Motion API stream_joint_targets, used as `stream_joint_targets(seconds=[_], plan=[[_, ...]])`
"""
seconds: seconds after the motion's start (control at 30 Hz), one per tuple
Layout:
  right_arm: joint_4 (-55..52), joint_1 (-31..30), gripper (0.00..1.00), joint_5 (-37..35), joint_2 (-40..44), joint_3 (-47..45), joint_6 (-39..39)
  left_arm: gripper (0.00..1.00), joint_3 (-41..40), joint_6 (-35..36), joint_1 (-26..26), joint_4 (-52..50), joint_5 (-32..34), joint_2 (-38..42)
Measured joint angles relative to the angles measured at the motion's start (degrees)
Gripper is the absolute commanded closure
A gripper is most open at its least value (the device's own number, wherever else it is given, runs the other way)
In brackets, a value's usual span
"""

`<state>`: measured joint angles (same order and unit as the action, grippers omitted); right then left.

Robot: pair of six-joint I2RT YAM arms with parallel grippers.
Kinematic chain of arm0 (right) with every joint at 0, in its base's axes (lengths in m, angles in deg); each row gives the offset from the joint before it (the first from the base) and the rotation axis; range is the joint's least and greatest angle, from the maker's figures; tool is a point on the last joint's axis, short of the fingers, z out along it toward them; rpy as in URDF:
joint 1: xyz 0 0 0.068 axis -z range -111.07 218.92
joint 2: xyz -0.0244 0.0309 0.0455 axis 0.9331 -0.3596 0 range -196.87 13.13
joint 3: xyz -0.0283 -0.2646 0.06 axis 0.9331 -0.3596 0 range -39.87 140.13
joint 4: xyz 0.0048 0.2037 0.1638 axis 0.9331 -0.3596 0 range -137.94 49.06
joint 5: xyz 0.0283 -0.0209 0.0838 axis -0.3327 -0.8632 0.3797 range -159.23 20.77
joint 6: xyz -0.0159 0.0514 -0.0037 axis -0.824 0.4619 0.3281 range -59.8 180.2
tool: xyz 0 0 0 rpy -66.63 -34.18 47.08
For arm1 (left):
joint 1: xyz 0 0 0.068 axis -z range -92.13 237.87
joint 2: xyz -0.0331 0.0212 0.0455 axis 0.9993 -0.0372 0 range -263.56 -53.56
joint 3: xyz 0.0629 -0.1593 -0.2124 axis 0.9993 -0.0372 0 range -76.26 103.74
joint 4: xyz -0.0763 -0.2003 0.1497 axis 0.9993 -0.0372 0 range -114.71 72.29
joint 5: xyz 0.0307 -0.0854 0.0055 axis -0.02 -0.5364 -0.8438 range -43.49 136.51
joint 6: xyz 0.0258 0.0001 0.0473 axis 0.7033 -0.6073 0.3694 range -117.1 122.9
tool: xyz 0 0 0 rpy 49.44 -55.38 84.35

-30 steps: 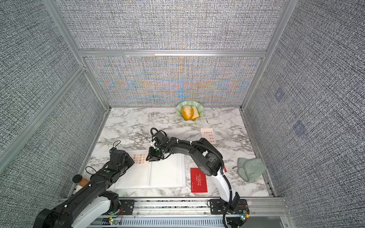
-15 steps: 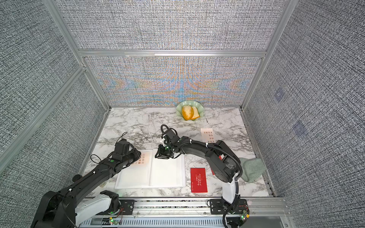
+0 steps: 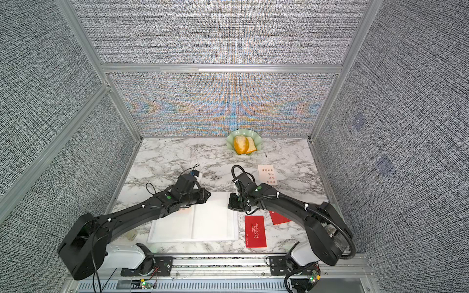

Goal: Place the photos into the photo albums
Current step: Pick up the photo at the center of the board.

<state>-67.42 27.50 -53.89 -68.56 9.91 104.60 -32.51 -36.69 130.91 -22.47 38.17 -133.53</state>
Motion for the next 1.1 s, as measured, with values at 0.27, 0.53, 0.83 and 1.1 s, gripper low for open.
stream_joint_targets(seconds=[0.27,0.53,0.83,1.1], plan=[[-6.01,1.70,0.64,-3.67,10.23,-9.68,0.98,0.82,7.15,3.58,8.87,0.81,-2.86,-10.27],[-11.47,2.12,0.56,-6.58,18.93,-16.94,3.80,0.83,15.37,8.11,16.48,0.66,-7.10,-19.96],[-17.51,2.34,0.53,-9.09,24.72,-21.16,6.97,0.86,17.46,9.62,19.12,0.76,-11.89,-25.03],[-18.62,2.34,0.52,-9.03,26.60,-24.37,8.63,0.87,19.69,10.71,19.93,0.24,-13.75,-28.06]])
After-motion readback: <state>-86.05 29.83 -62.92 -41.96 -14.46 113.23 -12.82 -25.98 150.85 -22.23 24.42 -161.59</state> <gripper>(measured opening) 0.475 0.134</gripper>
